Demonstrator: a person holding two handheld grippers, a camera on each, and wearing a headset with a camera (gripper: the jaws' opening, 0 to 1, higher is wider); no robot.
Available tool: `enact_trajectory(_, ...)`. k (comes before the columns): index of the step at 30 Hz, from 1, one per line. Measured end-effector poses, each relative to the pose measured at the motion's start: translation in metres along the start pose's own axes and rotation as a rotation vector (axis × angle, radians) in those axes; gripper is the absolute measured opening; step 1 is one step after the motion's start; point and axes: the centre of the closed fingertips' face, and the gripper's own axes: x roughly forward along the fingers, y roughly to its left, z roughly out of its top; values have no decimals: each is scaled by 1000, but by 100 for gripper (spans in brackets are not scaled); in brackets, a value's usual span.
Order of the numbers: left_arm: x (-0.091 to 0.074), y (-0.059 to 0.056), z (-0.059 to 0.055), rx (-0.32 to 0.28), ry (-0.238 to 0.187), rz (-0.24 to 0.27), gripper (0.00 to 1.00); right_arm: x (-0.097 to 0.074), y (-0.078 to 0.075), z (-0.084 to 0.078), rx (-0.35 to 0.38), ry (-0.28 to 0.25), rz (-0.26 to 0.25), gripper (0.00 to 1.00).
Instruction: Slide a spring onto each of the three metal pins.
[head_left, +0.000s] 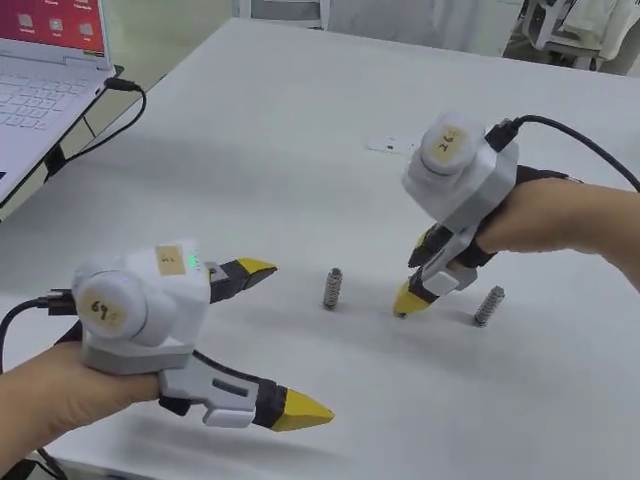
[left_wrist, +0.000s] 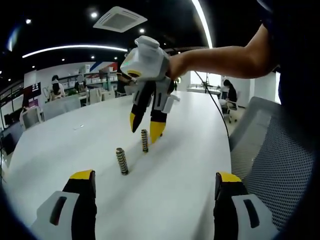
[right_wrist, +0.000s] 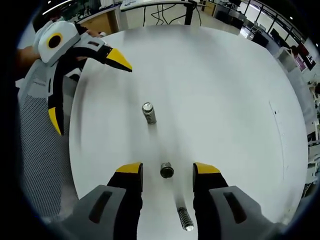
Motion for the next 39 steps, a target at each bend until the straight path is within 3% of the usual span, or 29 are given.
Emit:
enact_trajectory(11,-2,-1,-1,-11,2,4,97,-8,10,-11,41,-45,-18,42)
enact_trajectory(30,-5,-2,2,-39,-10,9,98,-26,32,-18,119,-177,-42,48)
enact_trajectory(34,-7,-1,2,-43,-16,12,98,-30,37,-16,144,-233,-53,48)
enact_trajectory(39,-8,-2,2,-52,-22,13,98,-35,44,-20,168,-264,-56,49)
